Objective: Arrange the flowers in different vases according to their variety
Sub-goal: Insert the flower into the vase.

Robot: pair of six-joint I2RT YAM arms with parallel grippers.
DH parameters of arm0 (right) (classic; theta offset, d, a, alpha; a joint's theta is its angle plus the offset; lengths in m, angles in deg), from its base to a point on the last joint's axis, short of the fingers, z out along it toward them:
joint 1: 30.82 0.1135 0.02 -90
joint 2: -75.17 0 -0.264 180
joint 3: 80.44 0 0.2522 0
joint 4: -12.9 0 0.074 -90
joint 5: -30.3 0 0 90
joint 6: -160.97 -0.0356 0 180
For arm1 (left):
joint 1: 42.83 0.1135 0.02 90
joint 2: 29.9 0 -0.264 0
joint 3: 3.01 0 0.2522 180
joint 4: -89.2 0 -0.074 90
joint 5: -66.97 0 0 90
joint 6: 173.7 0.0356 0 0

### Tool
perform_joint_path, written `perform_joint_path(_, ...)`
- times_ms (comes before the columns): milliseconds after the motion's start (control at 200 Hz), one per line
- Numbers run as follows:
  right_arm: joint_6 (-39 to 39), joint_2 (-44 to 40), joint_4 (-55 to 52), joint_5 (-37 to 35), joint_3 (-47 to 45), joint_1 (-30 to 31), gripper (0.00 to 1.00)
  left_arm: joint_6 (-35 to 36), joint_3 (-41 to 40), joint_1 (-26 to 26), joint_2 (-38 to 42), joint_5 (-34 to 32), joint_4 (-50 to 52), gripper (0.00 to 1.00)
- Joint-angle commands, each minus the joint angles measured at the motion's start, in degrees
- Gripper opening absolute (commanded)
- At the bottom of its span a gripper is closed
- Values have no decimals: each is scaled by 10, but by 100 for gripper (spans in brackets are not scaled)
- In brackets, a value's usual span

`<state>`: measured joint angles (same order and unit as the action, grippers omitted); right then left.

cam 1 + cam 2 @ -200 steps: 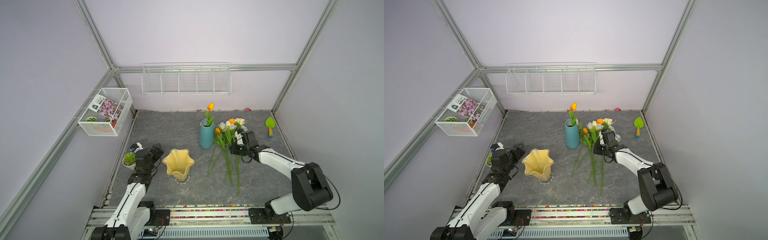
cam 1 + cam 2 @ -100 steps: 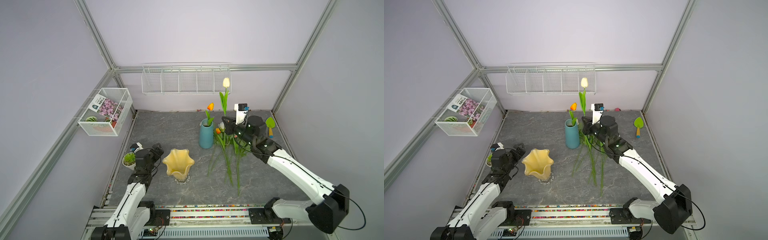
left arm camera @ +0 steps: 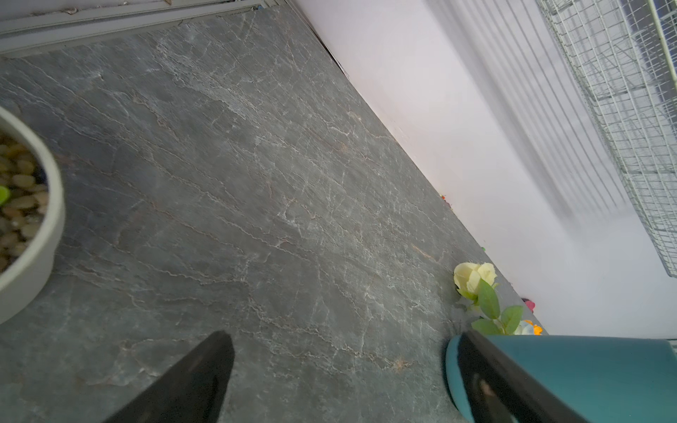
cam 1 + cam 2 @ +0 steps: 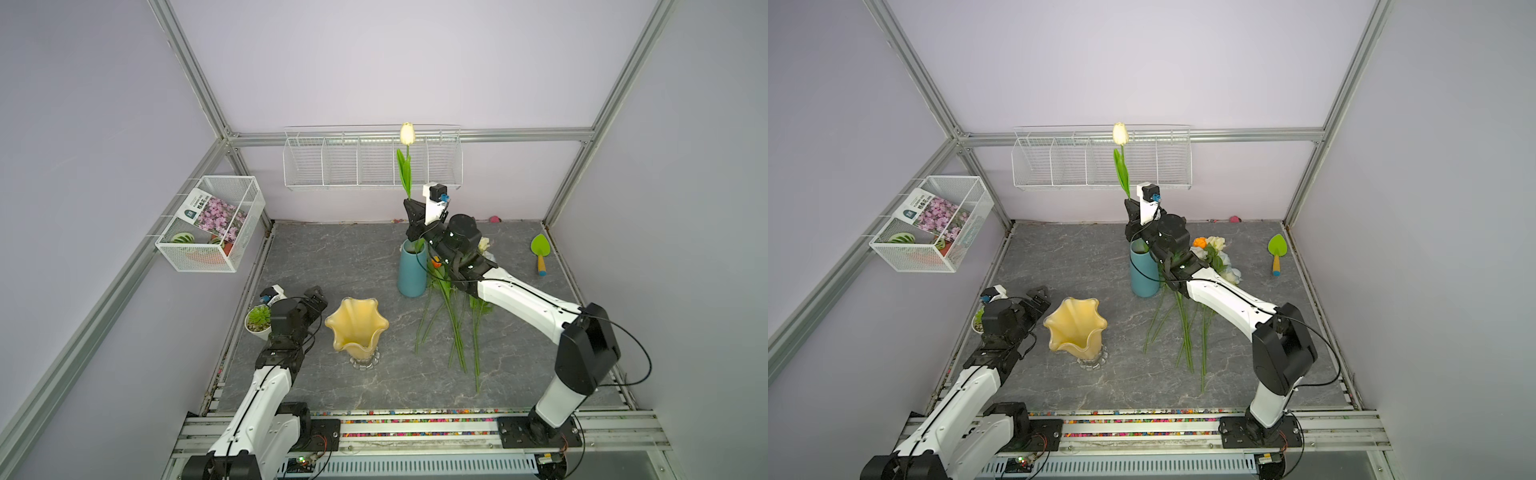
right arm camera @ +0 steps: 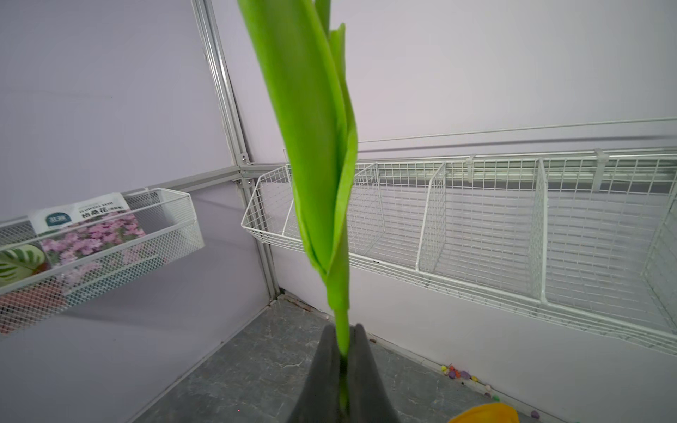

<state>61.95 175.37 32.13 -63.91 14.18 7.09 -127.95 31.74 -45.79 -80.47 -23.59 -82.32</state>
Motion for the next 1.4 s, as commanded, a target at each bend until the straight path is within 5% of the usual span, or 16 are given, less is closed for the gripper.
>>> perform_joint_path(0,38,19,75,-26,-4,3,0,10,4,-1,4,-1,3,100)
perform_joint_path(345,6,46,175,-42,-107,5,0,10,4,-1,-4,-2,0,100)
perform_joint_path(565,-25,-12,182,-45,-165,9,39,9,4,-1,-3,-5,2,100)
perform_joint_path(735,-54,-78,89,-19,-160,10,48,6,11,-1,2,-21,23,100)
perform_joint_path(1010,-106,-212,-83,84,-229,11,57,-95,47,-1,71,-97,234,100)
perform_joint_path(1394,-122,-300,-36,162,-485,77,62,-177,11,-1,226,-21,479,97)
